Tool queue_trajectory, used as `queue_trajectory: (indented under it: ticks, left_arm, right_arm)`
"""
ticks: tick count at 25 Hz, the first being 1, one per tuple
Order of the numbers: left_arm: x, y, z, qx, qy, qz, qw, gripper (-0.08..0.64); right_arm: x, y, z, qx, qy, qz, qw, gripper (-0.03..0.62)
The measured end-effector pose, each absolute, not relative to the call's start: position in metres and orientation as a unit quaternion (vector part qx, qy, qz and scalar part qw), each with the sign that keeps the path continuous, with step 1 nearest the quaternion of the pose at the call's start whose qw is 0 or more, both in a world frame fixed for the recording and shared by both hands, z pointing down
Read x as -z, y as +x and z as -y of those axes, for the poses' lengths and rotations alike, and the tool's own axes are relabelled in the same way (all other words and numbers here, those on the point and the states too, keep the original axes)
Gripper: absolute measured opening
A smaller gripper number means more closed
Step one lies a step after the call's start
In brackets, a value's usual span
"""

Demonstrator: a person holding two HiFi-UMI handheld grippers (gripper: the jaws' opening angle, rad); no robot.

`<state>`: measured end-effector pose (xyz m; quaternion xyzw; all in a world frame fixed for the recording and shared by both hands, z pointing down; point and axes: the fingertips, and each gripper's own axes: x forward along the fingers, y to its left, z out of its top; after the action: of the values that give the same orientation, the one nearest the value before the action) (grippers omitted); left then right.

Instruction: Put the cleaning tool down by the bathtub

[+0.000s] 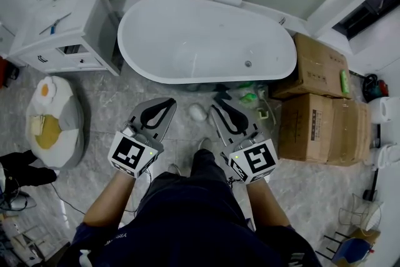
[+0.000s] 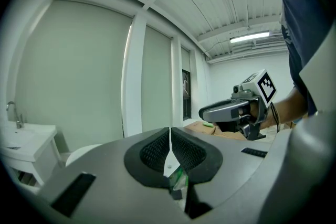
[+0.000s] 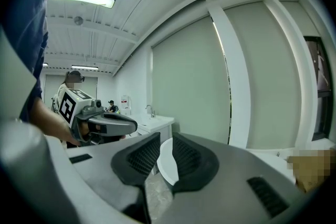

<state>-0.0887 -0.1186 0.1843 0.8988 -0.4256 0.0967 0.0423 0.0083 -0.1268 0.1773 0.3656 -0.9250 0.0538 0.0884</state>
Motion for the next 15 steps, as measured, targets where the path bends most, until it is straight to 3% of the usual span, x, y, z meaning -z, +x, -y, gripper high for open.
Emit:
queue_trajectory:
  ticks: [15]
  left_arm:
    - [-0.180,-0.073,0.116,-0.093,0.905,0.414,0.041,0.034]
  right_arm:
    - [-0.162,0.015,0.119,-0.040,0.366,0.926,0.080,0.006]
